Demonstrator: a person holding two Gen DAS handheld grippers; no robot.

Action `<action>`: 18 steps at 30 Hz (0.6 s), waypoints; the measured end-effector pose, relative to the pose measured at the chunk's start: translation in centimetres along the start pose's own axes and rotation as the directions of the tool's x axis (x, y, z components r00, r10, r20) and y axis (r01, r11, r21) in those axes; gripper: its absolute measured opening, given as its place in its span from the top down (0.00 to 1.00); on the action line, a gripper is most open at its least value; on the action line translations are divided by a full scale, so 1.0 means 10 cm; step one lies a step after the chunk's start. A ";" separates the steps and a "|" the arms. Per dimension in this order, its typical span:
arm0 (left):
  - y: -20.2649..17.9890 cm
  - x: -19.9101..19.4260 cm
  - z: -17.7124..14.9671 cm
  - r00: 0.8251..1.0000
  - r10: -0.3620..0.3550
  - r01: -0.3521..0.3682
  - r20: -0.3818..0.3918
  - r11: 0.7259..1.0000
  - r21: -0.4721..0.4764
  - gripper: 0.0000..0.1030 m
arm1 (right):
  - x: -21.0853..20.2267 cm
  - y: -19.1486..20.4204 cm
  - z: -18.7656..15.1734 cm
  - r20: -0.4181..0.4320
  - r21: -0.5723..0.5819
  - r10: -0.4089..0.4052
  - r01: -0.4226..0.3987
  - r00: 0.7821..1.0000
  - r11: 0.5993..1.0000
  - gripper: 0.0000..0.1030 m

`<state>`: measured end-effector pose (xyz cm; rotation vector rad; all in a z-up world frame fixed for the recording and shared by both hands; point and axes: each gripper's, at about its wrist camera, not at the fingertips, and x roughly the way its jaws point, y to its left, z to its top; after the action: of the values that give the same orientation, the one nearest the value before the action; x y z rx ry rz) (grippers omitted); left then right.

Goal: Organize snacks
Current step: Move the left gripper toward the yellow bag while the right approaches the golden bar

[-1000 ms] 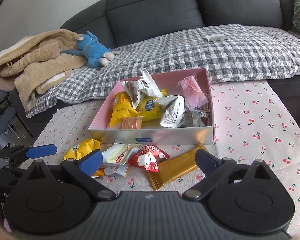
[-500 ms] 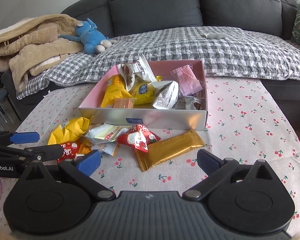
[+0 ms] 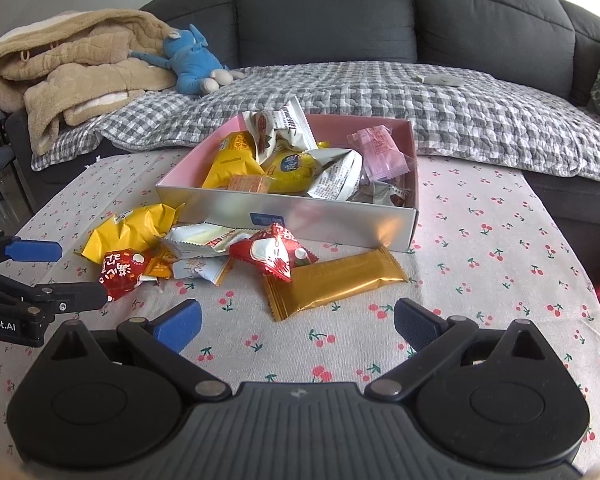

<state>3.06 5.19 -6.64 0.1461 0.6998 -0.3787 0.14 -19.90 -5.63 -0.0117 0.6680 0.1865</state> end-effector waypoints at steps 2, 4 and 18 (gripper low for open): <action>0.00 0.01 0.00 1.000 -0.008 0.008 0.000 1.000 0.002 0.05 | 0.03 0.03 0.00 0.007 -0.018 0.006 -0.006 1.000 1.000 0.00; 0.00 0.04 0.00 1.000 -0.019 0.019 -0.002 1.000 0.006 0.05 | 0.06 0.05 -0.01 0.007 -0.029 0.012 -0.011 1.000 1.000 0.00; 0.02 0.15 0.12 0.998 -0.039 0.035 0.045 0.997 0.071 0.07 | 0.18 0.04 -0.01 0.024 -0.040 0.029 -0.028 0.999 0.999 0.02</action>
<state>4.85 4.66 -6.71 0.1906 0.6448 -0.4411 1.44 -19.18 -6.80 -0.0376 0.6399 0.2266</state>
